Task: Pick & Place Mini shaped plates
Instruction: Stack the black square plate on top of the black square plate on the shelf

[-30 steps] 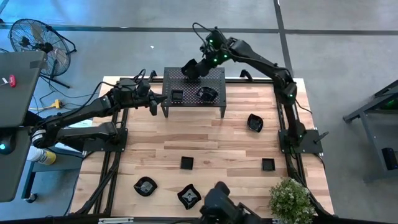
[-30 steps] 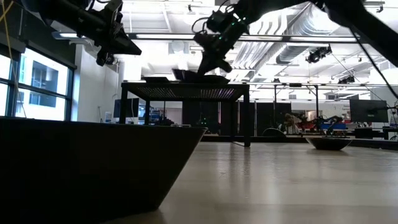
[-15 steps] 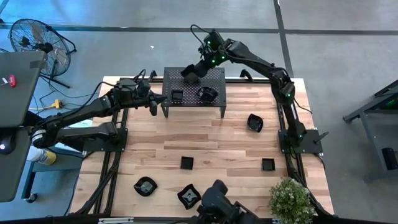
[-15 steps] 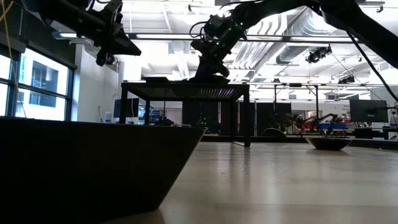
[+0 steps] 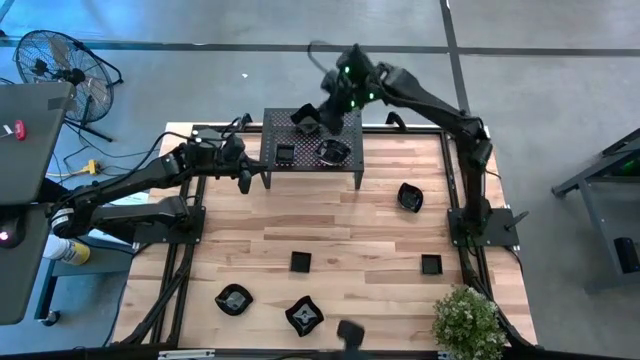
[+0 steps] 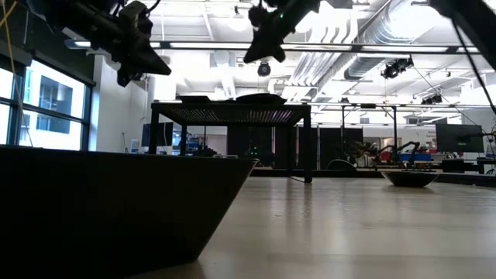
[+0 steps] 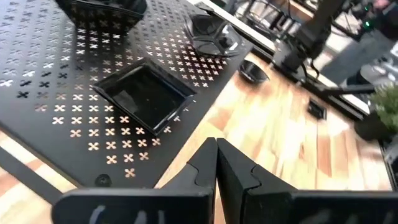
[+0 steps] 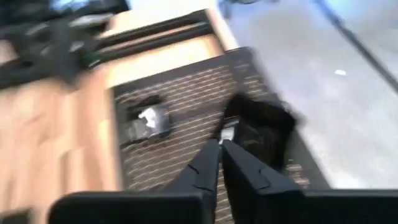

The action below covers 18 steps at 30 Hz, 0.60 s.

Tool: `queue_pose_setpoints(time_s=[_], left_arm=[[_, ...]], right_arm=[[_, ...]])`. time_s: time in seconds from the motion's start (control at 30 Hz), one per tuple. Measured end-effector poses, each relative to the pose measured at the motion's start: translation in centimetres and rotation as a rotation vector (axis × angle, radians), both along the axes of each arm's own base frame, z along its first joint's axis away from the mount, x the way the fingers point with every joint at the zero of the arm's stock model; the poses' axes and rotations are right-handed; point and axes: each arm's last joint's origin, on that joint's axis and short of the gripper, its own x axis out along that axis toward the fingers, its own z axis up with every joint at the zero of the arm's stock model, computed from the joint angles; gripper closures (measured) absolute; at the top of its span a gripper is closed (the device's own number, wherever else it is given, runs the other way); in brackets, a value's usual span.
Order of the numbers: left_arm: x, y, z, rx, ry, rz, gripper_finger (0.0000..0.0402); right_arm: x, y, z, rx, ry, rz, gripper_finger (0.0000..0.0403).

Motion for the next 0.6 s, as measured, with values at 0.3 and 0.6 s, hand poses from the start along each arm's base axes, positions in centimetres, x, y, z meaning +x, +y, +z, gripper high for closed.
queue_pose_setpoints(time_s=[0.3, 0.6], left_arm=[[0.1, -0.3, 0.0, 0.065, 0.015, -0.107, 0.0401], [2.0, -2.5, -1.0, 0.062, 0.083, -0.212, 0.0401]], right_arm=[[-1.1, 9.2, -2.6, -0.024, -0.201, 0.046, 0.04], [-8.6, 15.4, -5.1, -0.022, -0.363, -0.116, 0.04]])
